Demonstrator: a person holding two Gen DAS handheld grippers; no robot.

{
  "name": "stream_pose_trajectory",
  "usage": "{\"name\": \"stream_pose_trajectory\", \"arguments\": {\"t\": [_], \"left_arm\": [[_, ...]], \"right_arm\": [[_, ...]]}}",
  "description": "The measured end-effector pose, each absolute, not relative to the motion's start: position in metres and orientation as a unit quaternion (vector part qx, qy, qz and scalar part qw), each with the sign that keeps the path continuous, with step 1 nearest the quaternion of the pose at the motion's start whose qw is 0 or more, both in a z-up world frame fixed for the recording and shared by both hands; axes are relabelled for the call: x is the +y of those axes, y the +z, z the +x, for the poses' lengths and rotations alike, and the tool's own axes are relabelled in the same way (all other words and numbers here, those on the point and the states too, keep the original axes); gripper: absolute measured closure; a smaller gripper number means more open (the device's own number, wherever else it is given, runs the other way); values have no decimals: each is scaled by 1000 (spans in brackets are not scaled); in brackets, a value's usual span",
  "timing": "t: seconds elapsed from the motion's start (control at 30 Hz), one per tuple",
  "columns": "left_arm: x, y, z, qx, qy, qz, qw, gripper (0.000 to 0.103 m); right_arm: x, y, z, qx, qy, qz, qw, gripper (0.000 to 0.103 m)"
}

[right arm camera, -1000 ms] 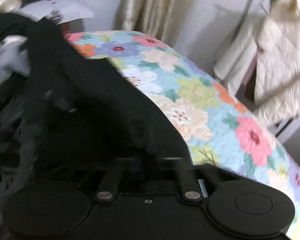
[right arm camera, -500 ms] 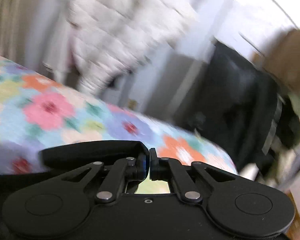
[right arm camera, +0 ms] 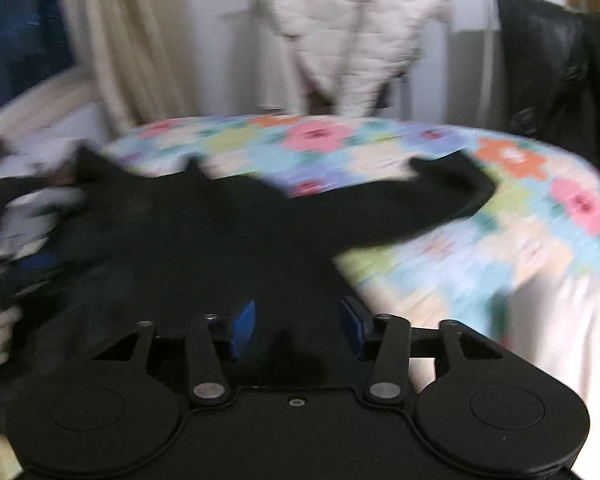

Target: Fold clothes

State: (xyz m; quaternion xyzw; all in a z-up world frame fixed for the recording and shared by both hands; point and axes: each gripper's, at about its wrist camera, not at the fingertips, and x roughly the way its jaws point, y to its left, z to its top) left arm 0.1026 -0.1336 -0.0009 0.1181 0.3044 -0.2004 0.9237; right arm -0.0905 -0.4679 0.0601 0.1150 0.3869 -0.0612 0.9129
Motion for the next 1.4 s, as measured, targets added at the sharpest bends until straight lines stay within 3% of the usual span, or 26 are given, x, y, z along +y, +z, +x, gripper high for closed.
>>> {"name": "stream_pose_trajectory", "arguments": {"t": [0.3, 0.53, 0.63, 0.67, 0.77, 0.83, 0.97, 1.03, 1.1, 1.17, 1.27, 1.4], "left_arm": [[-41, 16, 53, 331, -135, 116, 927, 54], [41, 88, 14, 182, -43, 173, 967, 54], [75, 119, 22, 161, -17, 202, 966, 53], [83, 124, 26, 153, -7, 230, 961, 51], [103, 129, 43, 163, 13, 307, 938, 47], [112, 122, 55, 211, 10, 311, 927, 47], [110, 107, 58, 324, -92, 151, 929, 47], [91, 92, 52, 363, -144, 81, 917, 47], [54, 69, 43, 370, -166, 73, 911, 47], [21, 47, 37, 379, -185, 55, 905, 47], [-20, 15, 35, 395, -202, 13, 896, 47], [-50, -7, 16, 370, -184, 35, 910, 47]], "right_arm": [[-381, 110, -197, 356, -30, 114, 927, 41], [-348, 200, -269, 316, -25, 72, 946, 39], [-327, 198, -292, 312, -10, 63, 948, 32], [-321, 197, -300, 311, -5, 60, 949, 26], [-302, 148, -303, 309, 16, 70, 948, 22], [-295, 98, -293, 300, 12, 88, 950, 22], [-272, 13, -253, 233, -97, 6, 968, 21], [-256, -3, -230, 240, -96, -101, 961, 22], [-247, -11, -210, 222, -92, -173, 955, 21], [-249, -15, -187, 230, -61, -185, 953, 21], [-269, -29, -163, 261, -51, -106, 958, 21], [-271, -45, -140, 307, -8, -62, 950, 22]]}}
